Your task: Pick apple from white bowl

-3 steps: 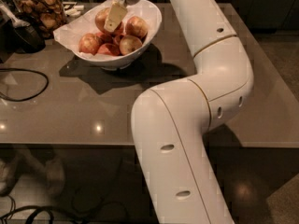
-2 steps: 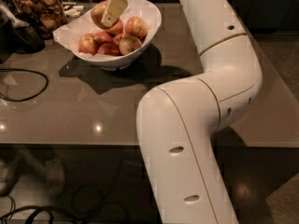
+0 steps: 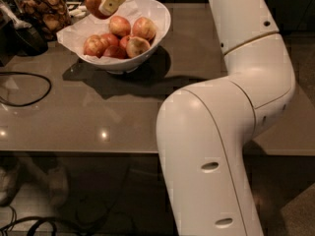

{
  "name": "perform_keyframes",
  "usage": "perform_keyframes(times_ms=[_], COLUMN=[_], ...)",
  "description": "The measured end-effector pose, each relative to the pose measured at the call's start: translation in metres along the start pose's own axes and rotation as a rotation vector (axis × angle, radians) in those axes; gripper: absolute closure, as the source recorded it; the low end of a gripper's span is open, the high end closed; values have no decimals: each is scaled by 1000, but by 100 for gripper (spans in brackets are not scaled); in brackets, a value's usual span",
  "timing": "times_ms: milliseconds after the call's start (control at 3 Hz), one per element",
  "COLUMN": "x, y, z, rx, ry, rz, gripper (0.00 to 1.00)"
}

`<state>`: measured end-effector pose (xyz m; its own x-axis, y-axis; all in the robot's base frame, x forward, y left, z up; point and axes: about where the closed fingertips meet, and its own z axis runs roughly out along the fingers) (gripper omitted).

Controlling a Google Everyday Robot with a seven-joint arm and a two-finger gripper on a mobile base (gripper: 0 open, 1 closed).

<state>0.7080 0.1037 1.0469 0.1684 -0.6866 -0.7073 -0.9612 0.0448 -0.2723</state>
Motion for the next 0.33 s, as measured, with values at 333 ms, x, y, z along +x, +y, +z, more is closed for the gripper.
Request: perform_keyframes(times_ms=[333], x=[-1], y=[-1], z=[2], rx=[2], ry=[-4], rz=[0], gripper=[100])
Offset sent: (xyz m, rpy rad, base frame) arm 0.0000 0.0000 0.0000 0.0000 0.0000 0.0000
